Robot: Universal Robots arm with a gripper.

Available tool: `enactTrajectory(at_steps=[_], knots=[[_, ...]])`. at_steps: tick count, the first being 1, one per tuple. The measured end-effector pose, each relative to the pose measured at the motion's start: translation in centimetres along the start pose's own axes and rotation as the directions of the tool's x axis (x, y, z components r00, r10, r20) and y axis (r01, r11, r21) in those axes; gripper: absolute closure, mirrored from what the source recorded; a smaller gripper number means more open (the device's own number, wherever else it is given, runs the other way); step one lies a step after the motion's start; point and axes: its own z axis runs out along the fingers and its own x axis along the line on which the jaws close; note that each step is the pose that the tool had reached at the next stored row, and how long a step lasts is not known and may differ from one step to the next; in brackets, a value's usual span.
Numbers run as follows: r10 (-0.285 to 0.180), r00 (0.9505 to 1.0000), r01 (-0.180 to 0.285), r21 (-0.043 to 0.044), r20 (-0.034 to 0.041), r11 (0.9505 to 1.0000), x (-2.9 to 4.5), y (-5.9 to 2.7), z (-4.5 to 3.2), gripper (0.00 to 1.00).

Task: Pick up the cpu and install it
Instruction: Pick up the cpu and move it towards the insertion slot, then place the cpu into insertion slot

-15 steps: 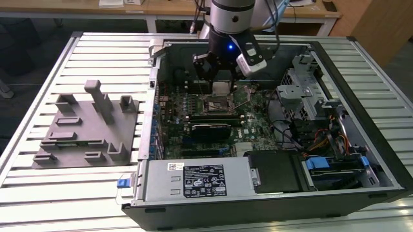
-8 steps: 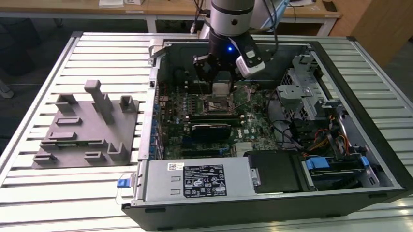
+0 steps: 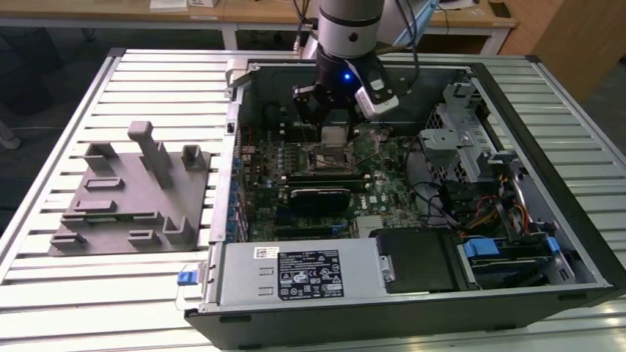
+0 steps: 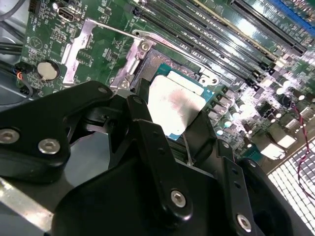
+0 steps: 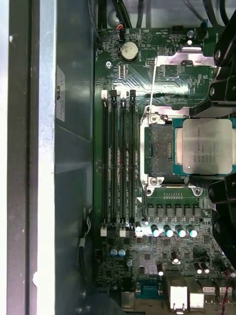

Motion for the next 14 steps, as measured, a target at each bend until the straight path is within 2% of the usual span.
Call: enactTrajectory(at_steps=[14], knots=[[0.005, 1.0, -0.005, 0.0004, 0.0002, 1.0, 0.01, 0.01, 0.15, 0.46]])
